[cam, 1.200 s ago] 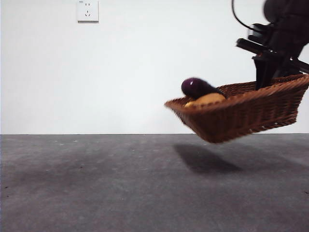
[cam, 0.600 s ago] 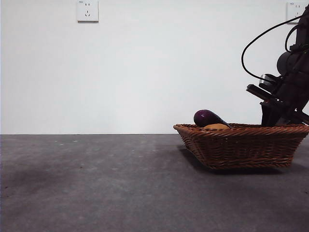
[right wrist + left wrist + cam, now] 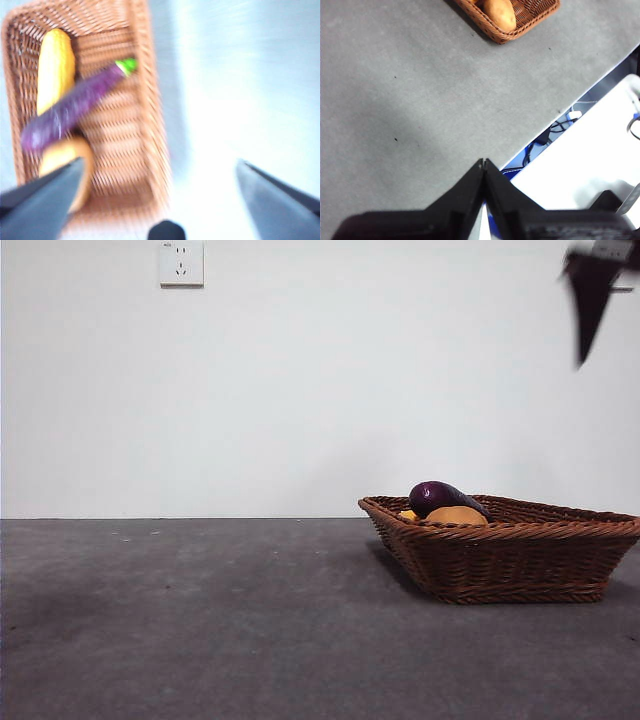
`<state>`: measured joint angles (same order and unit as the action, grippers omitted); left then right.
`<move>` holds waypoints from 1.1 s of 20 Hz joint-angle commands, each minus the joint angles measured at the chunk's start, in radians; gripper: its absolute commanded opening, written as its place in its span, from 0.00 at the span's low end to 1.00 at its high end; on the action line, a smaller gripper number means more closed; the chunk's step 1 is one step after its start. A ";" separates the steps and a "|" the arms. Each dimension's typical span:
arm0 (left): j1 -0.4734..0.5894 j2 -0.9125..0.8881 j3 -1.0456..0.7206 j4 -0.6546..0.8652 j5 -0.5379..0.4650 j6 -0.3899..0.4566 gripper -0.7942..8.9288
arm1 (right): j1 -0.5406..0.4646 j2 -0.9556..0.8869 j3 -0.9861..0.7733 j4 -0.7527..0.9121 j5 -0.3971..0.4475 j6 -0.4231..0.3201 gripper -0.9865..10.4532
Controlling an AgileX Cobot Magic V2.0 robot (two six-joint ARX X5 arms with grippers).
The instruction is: Help me put the vegetables on the table into the basket
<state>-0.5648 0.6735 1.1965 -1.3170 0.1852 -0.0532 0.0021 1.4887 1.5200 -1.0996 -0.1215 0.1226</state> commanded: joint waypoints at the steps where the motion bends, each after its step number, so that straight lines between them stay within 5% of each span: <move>1: 0.000 -0.004 -0.005 0.000 -0.003 0.038 0.08 | 0.043 -0.202 -0.003 -0.100 0.071 0.004 0.08; 10: 0.000 -0.002 -0.003 0.000 0.000 -0.031 0.08 | 0.174 -0.638 -0.003 -0.282 0.088 0.037 0.09; 14: 0.000 0.040 -0.003 0.000 -0.002 -0.029 0.08 | 0.174 -0.652 -0.003 -0.282 0.210 0.034 0.09; 22: 0.011 0.201 -0.035 0.133 -0.100 -0.029 0.08 | 0.174 -0.551 -0.003 -0.282 0.283 0.034 0.09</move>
<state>-0.5552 0.8860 1.1652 -1.1828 0.0883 -0.0731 0.1753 0.9405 1.5204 -1.3575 0.1577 0.1501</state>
